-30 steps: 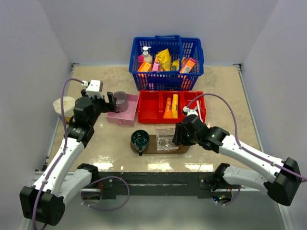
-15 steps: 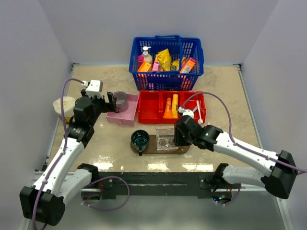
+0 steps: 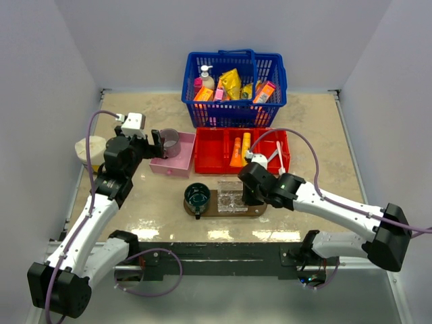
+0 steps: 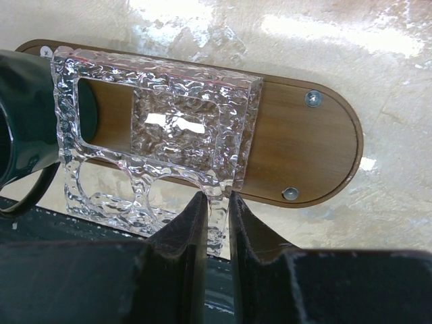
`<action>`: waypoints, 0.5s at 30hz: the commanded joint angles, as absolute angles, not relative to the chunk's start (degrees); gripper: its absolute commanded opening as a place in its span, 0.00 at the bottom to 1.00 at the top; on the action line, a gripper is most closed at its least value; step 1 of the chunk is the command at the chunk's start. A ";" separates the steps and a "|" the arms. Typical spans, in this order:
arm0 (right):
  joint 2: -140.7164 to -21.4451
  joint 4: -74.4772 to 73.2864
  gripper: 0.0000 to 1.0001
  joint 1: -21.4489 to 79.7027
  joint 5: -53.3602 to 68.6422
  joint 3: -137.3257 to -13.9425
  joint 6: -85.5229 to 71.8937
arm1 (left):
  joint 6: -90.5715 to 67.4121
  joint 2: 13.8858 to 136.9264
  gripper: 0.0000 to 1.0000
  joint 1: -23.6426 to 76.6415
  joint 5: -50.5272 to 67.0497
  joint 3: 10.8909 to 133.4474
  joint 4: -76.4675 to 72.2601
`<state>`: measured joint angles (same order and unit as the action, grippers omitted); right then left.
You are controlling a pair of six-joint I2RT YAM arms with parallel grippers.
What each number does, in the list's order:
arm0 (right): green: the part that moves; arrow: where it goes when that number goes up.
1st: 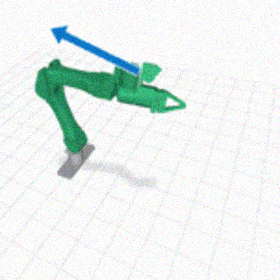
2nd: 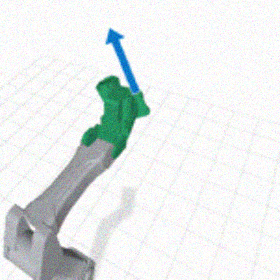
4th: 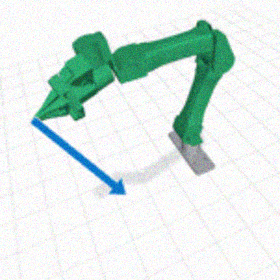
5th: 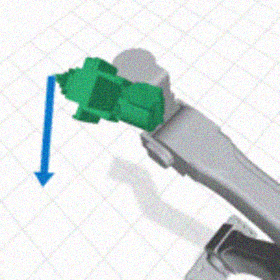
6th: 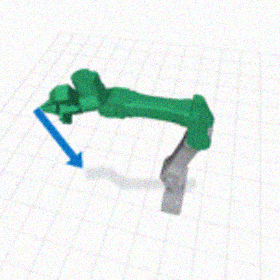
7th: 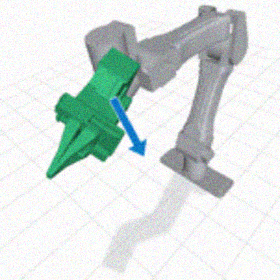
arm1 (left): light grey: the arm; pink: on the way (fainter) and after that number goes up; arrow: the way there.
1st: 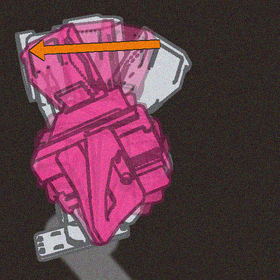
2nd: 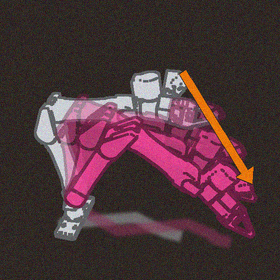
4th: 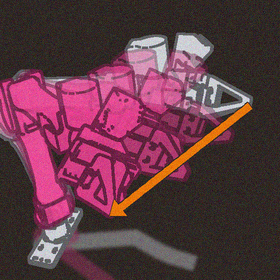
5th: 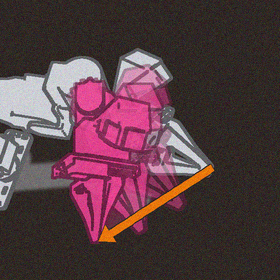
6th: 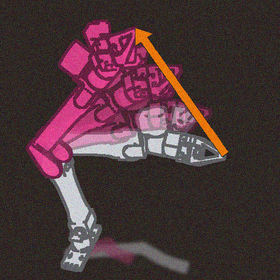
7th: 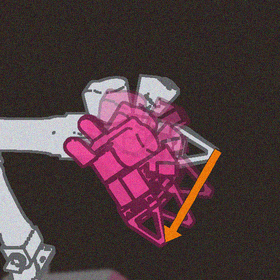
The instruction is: Prepare toiletry sets of a toothbrush and toothpaste on the tray
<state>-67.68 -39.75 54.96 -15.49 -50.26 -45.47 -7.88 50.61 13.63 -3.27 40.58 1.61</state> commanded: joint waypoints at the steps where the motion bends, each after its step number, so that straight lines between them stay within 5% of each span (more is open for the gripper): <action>1: -68.64 -39.64 0.10 56.60 -17.40 -53.35 -48.25 | -7.47 49.75 0.88 13.97 -2.64 41.48 -0.09; 15: -70.66 -39.20 0.06 58.71 -19.07 -54.05 -51.85 | -7.56 49.13 0.88 14.06 -2.55 41.40 -0.18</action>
<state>-70.89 -39.42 58.24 -17.02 -52.14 -49.10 -7.88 50.11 13.65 -3.20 40.58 1.61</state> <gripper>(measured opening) 0.177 0.878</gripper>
